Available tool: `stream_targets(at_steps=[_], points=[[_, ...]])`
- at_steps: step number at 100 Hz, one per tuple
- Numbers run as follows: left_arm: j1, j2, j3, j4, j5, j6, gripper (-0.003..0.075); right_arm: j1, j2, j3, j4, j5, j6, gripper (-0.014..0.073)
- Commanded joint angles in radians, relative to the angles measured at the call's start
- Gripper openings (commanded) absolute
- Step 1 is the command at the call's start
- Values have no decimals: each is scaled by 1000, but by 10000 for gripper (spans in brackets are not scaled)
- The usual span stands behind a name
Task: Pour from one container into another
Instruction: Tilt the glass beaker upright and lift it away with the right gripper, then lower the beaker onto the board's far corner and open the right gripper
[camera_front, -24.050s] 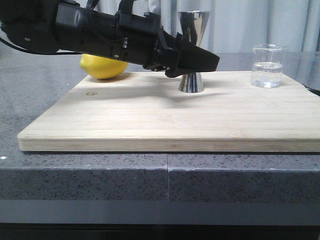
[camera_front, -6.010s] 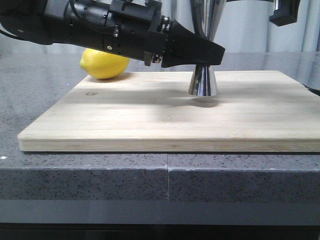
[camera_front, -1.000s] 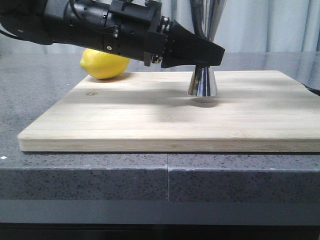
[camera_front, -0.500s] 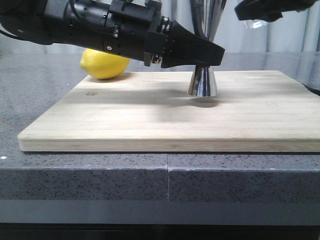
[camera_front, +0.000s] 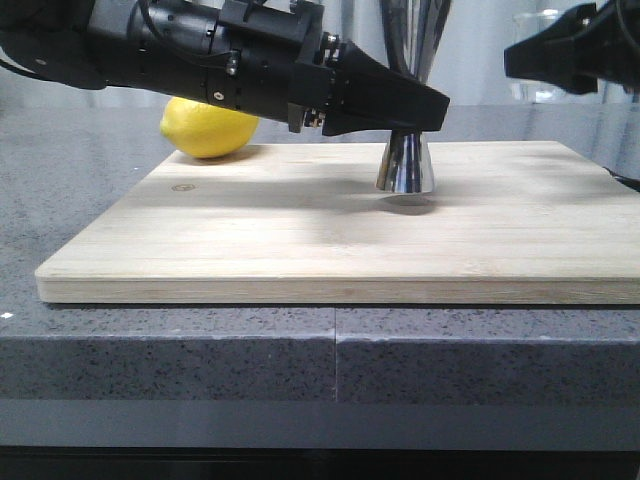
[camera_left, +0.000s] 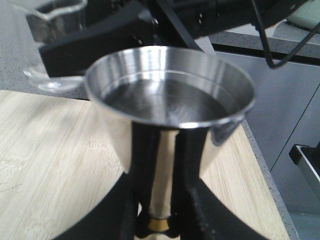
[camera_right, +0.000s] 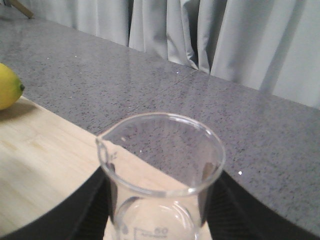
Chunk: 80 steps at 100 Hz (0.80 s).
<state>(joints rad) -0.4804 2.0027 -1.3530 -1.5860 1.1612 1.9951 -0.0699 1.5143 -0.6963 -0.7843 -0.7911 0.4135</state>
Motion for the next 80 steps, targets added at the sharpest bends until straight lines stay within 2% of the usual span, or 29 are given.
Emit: stream_targets(at_steps=[1, 17, 36, 49, 64, 80], points=[[-7, -69, -31, -74, 84, -9, -21, -12, -7, 8, 52, -119, -2, 293], [-7, -69, -31, -74, 84, -9, -21, -12, 69, 22, 81, -224, -14, 293], [-7, -69, -31, -73, 84, -9, -21, -12, 153, 22, 115, -306, -102, 293], [-7, -69, -31, -70, 84, -9, -21, -12, 180, 22, 122, -338, -110, 293], [-7, -69, -31, -59, 84, -9, -21, -12, 210, 22, 128, -369, -195, 293], [-7, -69, -31, -59, 84, -9, -21, -12, 220, 22, 140, -376, -199, 293]])
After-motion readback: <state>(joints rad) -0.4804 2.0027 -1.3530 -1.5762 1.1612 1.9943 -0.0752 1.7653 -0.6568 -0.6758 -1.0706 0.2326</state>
